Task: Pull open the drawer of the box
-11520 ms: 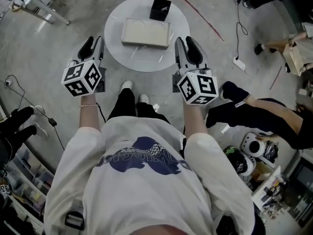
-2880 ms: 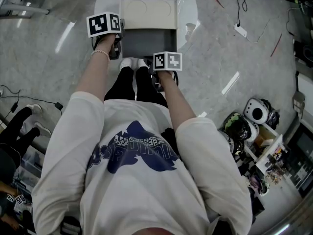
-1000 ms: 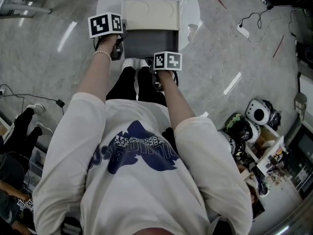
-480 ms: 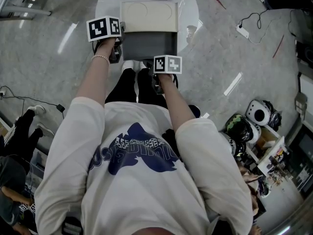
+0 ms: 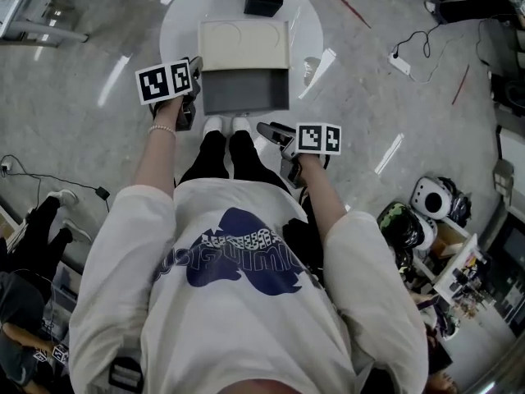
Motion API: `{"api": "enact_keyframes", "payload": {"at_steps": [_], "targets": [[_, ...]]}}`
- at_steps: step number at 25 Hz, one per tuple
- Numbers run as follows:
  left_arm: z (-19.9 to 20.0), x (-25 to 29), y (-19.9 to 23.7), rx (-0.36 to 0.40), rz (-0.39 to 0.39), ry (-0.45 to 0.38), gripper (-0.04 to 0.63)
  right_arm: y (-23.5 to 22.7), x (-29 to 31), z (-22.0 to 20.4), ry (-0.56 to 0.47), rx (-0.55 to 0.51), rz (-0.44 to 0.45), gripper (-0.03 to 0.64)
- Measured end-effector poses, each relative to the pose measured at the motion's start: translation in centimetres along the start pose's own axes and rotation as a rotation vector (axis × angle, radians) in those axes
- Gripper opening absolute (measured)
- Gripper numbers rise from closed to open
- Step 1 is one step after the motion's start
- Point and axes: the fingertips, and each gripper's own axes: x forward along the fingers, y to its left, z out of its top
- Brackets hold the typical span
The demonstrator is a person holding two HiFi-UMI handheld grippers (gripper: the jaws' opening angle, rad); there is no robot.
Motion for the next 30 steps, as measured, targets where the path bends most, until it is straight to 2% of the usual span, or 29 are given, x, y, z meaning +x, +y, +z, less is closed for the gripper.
{"api": "enact_keyframes", "payload": {"at_steps": [4, 8, 11, 14, 18, 21, 24, 30], "targets": [[2.6, -6.4, 0.0, 0.045, 0.045, -0.199, 0.115, 3.3, -6.5, 7.6, -0.292, -0.003, 0.096, 0.236], [5.9, -13.9, -1.7, 0.091, 0.086, -0.432, 0.112, 8.6, -13.2, 16.2, -0.621, -0.138, 0.145, 0.205], [8.2, -19.0, -3.7, 0.133, 0.116, -0.597, 0.094, 13.0, -17.3, 20.5, -0.815, -0.337, 0.093, 0.139], [9.6, -22.6, -5.7, 0.238, 0.177, -0.729, 0.038, 16.8, -20.2, 22.4, -0.966, -0.580, -0.047, 0.047], [10.3, -25.4, -8.3, 0.385, 0.244, -0.872, 0.008, 20.6, -21.9, 22.4, -1.053, -0.836, -0.160, 0.015], [10.1, -26.3, -9.9, 0.449, 0.244, -0.930, 0.008, 21.8, -22.5, 21.8, -1.084, -0.954, -0.221, 0.002], [10.3, -26.7, -10.7, 0.482, 0.245, -0.956, 0.008, 22.3, -23.0, 21.5, -1.111, -1.009, -0.249, 0.000], [11.3, -27.4, -12.2, 0.517, 0.240, -0.986, 0.008, 22.9, -24.0, 21.5, -1.140, -1.039, -0.259, -0.002]]}}
